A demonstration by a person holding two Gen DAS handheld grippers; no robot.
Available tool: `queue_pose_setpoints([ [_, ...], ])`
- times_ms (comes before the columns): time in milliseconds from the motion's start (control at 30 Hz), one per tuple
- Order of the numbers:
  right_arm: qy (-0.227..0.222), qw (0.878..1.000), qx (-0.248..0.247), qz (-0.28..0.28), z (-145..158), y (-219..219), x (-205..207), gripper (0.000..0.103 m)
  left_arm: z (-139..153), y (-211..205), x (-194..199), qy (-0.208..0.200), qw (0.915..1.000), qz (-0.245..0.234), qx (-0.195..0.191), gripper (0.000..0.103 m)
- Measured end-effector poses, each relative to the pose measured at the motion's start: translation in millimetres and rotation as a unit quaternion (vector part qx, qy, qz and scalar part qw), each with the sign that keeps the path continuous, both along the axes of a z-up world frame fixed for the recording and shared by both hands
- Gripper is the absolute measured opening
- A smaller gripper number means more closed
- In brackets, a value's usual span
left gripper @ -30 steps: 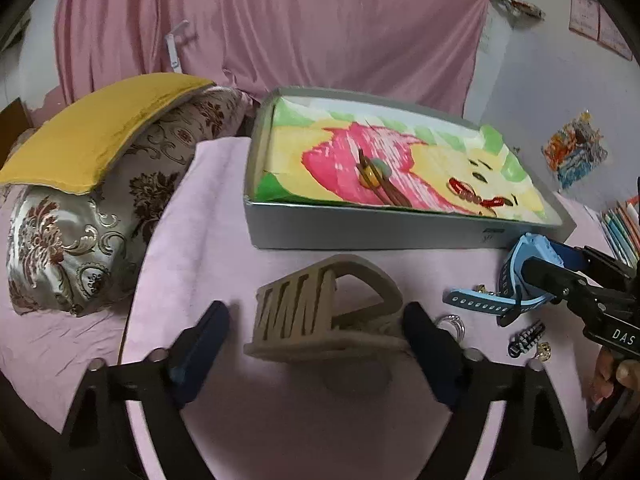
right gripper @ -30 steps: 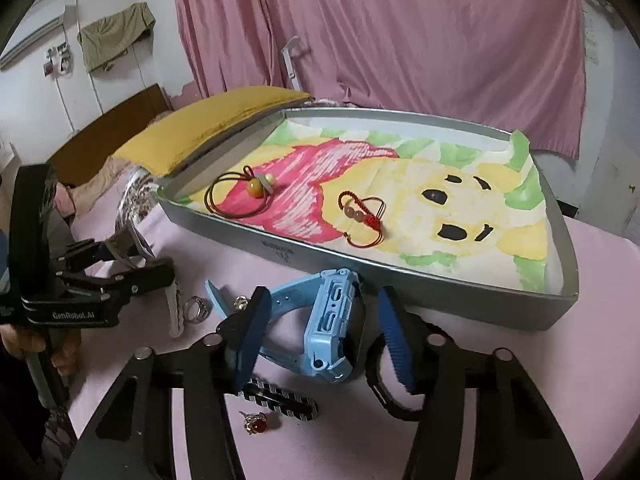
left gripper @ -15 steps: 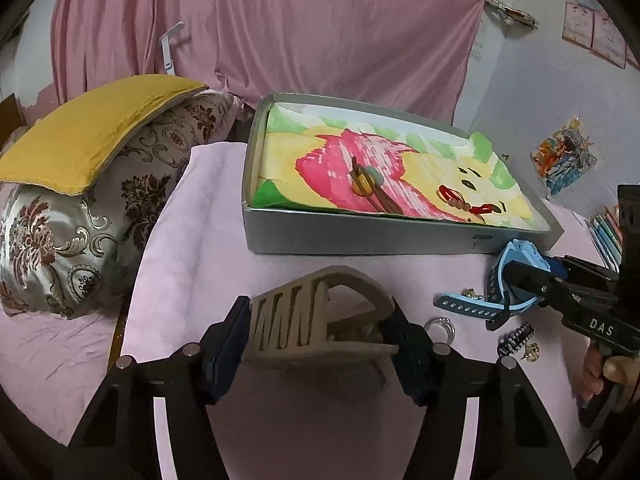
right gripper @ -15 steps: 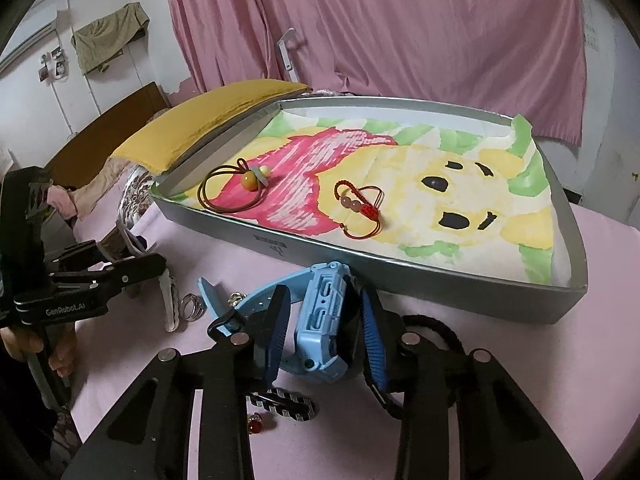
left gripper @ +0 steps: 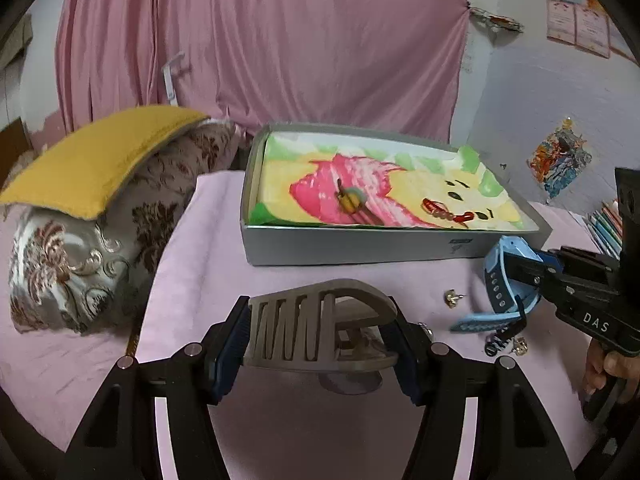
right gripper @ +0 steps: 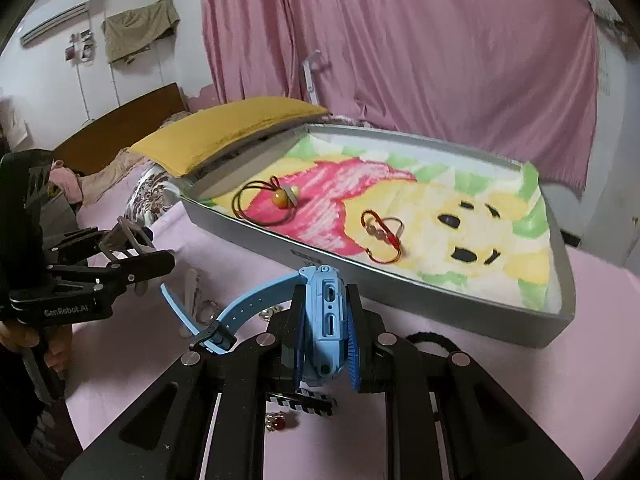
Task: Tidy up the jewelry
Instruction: 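Lift and carry the claw clip and blue watch with both tools into the box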
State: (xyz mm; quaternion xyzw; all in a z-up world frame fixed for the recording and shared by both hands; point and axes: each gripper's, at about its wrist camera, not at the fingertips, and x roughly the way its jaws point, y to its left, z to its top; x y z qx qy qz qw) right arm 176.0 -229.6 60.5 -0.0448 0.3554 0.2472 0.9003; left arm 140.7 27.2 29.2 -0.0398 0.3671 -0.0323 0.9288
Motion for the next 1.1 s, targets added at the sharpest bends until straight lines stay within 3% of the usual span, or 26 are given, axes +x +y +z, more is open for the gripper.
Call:
queue_pose_setpoints([
  [300,-0.08,0.996,0.04,-0.029,22.9,-21.6,-18.4,0.015,24.8,-11.5,-12.9,-0.081,0.9967,0.003,0.003,0.06],
  [467,-0.129,0.988,0.061,-0.053,43.9,-31.4,-21.2,0.015,45.3,-13.2,-14.5,-0.167,0.9852,0.029,-0.022,0.06],
  [733,-0.178,0.977,0.072,-0.089,65.7,-36.8,-8.6,0.015,56.7,-34.3,12.5,-0.239,0.9703,0.026,-0.03,0.061],
  [933,-0.209,0.969,0.065,-0.117,66.9,-40.4,5.7,0.015,58.6,-45.6,36.8,-0.263,0.9636,0.033,-0.037,0.061],
  [1100,-0.186,0.971,0.061,-0.135,61.0,-46.2,20.5,0.015,49.7,-51.3,53.5,-0.239,0.9702,0.032,-0.027,0.061],
])
